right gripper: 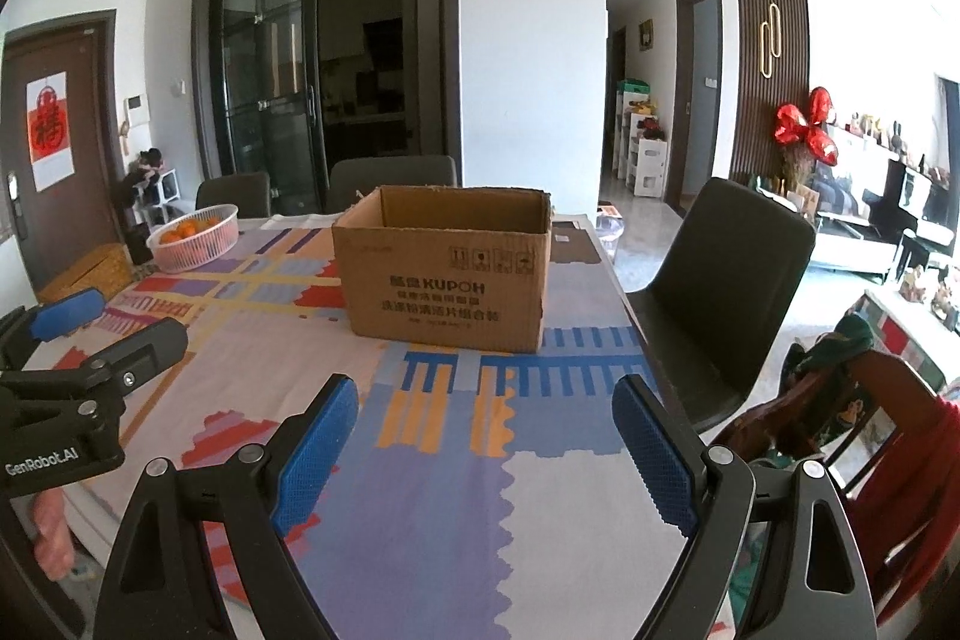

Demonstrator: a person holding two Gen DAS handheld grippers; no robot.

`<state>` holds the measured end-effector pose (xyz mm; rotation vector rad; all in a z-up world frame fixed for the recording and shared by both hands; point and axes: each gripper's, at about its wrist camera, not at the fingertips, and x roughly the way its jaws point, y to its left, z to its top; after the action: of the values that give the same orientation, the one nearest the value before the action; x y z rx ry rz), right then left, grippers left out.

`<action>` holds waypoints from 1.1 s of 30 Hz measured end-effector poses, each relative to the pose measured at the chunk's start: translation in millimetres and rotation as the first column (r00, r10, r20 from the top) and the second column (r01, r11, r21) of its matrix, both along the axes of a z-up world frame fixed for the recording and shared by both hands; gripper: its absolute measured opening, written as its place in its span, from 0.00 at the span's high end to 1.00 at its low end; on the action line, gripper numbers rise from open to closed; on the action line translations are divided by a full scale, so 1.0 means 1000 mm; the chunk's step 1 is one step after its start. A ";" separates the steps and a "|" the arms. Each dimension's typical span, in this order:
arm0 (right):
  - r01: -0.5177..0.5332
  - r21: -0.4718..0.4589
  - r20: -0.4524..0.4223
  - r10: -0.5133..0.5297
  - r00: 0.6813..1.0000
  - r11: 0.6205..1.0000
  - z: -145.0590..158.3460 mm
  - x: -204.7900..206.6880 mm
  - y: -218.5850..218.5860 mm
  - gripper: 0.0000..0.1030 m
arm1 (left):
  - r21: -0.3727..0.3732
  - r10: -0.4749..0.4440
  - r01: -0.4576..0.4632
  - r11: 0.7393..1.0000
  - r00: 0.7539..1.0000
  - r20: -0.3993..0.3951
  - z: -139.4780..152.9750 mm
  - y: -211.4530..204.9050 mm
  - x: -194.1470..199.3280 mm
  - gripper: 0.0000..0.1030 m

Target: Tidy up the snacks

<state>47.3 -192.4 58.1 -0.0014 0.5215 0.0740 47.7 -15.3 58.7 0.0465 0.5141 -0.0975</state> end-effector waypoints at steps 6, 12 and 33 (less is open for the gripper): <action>-0.001 -0.001 0.011 0.001 1.000 1.000 0.002 -0.002 0.001 0.15 | -0.004 -0.002 0.002 1.000 1.000 -0.001 0.001 0.001 -0.001 0.00; 0.002 -0.001 0.013 -0.002 1.000 1.000 0.003 -0.003 0.001 0.12 | -0.003 0.003 -0.003 1.000 1.000 0.001 0.003 0.002 -0.001 0.00; 0.004 -0.003 0.013 -0.004 1.000 1.000 0.004 -0.002 0.001 0.12 | -0.006 0.010 -0.010 1.000 1.000 0.006 0.010 0.005 0.000 0.00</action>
<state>45.3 -191.0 62.1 -0.0036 0.5088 0.0689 48.0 -10.7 68.5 0.0384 0.5080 -0.0894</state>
